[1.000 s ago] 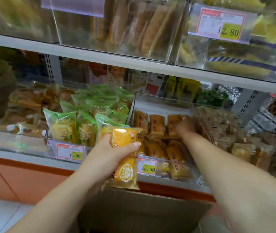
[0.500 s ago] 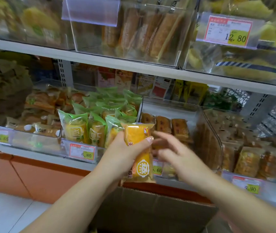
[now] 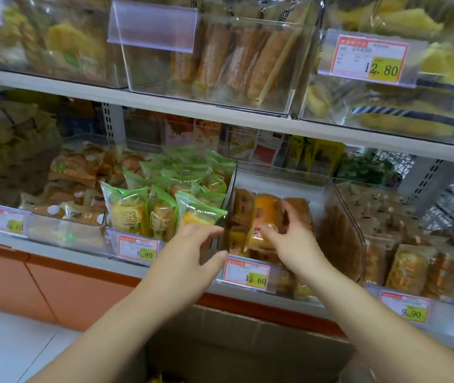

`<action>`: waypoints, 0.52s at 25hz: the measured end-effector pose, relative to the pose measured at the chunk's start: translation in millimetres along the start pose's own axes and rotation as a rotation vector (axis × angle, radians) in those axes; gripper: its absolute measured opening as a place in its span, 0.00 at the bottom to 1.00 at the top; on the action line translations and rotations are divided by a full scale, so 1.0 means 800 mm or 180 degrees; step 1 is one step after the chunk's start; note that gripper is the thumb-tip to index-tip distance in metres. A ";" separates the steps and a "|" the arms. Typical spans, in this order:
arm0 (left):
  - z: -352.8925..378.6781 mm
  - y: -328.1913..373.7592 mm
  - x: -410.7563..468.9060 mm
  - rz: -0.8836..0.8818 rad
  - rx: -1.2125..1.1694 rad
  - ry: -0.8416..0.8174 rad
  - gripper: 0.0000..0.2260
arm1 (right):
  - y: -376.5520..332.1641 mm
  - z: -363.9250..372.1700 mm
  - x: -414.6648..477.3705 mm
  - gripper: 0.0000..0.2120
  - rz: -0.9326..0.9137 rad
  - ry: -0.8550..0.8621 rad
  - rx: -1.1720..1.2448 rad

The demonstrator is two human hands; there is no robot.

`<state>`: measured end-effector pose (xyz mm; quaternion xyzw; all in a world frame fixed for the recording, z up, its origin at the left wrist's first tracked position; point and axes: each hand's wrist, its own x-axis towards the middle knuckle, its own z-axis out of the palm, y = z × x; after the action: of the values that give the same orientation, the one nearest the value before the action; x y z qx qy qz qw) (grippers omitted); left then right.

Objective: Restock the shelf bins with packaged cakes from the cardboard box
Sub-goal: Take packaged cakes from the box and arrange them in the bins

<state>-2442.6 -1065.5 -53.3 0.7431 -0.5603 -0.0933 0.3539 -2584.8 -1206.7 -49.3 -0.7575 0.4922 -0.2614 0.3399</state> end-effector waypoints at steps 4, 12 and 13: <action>0.010 -0.014 -0.009 0.0177 0.0209 -0.0111 0.22 | -0.008 0.027 0.015 0.29 -0.0196 -0.1055 -0.1468; 0.042 -0.026 -0.046 0.1011 0.0366 -0.0046 0.10 | -0.052 -0.046 -0.054 0.12 -0.0972 -0.0962 -0.1779; 0.061 -0.033 -0.057 0.1020 0.0433 -0.0388 0.11 | -0.043 -0.045 -0.071 0.11 -0.0985 -0.1527 -0.2178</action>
<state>-2464.3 -1042.1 -117.5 0.6595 -0.6969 -0.0425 0.2786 -2613.0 -1153.6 -3.5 -0.9304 0.3384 0.0519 0.1311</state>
